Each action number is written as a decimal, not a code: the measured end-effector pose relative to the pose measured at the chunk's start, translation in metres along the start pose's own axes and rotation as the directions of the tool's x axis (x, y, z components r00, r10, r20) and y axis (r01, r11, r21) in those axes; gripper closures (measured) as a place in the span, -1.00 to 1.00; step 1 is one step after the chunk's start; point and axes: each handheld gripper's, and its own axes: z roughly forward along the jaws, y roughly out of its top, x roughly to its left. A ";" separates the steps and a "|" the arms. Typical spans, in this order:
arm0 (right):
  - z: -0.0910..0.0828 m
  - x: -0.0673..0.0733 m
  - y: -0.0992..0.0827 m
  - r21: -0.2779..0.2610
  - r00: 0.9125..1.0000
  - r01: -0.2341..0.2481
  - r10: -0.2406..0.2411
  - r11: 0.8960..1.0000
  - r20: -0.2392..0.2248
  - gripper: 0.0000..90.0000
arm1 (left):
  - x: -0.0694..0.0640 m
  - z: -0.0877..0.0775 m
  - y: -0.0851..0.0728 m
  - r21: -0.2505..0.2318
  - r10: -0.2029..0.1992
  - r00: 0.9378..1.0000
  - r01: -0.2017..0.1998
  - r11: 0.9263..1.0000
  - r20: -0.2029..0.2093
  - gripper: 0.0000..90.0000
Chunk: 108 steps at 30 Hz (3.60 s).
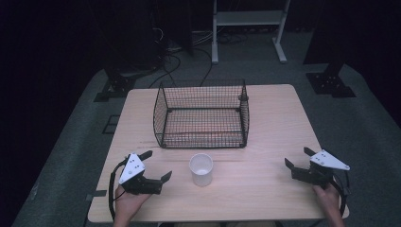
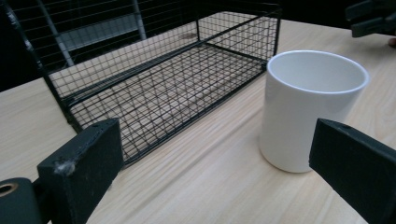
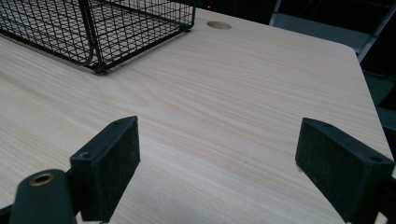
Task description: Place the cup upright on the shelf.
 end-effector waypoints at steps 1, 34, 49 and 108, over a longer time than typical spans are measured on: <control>0.000 0.000 0.000 0.000 1.000 0.001 -0.001 1.000 0.000 -0.71 | -0.001 0.000 0.001 0.001 -0.005 1.000 0.005 1.000 0.011 -0.95; 0.000 0.000 0.000 -0.003 1.000 0.004 -0.004 1.000 -0.005 -0.71 | -0.032 0.027 0.027 0.047 0.080 0.980 -0.090 0.995 0.184 -0.96; 0.000 0.000 0.000 -0.004 1.000 0.008 -0.008 1.000 -0.009 -0.71 | -0.040 0.048 0.032 0.110 0.089 0.971 -0.116 0.987 0.220 -0.96; 0.000 0.001 0.000 -0.007 1.000 0.011 -0.011 1.000 -0.015 -0.71 | -0.048 0.103 0.042 0.267 0.089 0.940 -0.183 0.946 0.329 -0.54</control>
